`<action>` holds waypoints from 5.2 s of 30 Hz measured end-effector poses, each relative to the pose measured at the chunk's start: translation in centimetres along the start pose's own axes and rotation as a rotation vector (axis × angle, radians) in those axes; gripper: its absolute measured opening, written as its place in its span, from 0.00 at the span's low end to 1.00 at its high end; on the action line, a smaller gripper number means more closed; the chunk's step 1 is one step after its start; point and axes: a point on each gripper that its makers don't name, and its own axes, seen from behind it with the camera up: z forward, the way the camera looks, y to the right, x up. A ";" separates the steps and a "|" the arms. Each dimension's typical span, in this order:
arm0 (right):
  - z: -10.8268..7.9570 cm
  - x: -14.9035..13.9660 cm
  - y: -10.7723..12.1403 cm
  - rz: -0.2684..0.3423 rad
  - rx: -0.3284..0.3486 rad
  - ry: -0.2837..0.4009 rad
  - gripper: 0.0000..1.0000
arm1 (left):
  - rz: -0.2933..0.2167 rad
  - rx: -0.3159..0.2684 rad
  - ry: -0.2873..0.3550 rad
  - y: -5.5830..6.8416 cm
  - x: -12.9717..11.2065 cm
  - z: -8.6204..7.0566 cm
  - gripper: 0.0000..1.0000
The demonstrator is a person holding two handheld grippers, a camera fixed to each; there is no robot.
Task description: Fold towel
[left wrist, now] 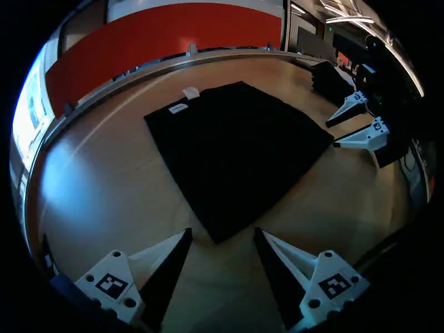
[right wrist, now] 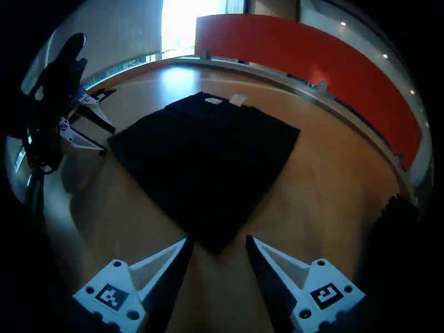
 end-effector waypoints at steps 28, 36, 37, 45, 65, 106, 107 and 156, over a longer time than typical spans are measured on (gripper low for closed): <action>0.0 -0.3 -0.9 0.034 0.043 -0.017 0.19 | -0.019 0.016 -0.009 0.4 -0.1 -0.3 0.53; 0.0 -0.3 -0.7 0.035 0.025 -0.025 0.15 | -0.037 0.038 -0.026 -0.3 -0.1 -0.3 0.24; 0.0 -0.3 -0.7 0.034 0.024 -0.026 0.15 | -0.040 0.044 -0.026 -0.4 -0.1 -0.3 0.20; 0.0 -0.2 -0.3 0.035 0.010 -0.031 0.12 | -0.027 0.078 -0.030 -0.4 -0.1 -0.3 0.10; -3.6 3.2 0.7 0.040 -0.002 0.040 0.12 | -0.112 0.068 0.007 0.1 3.2 -3.2 0.09; -13.2 7.2 -1.6 0.036 0.045 0.040 0.12 | -0.206 0.014 0.043 2.1 6.9 -11.8 0.09; -13.1 7.1 -1.6 0.036 0.044 0.038 0.12 | -0.207 0.014 0.044 2.0 6.9 -11.7 0.09; 0.6 7.9 7.2 0.160 -0.026 -0.079 0.13 | -0.169 0.047 -0.064 -4.9 9.5 2.1 0.12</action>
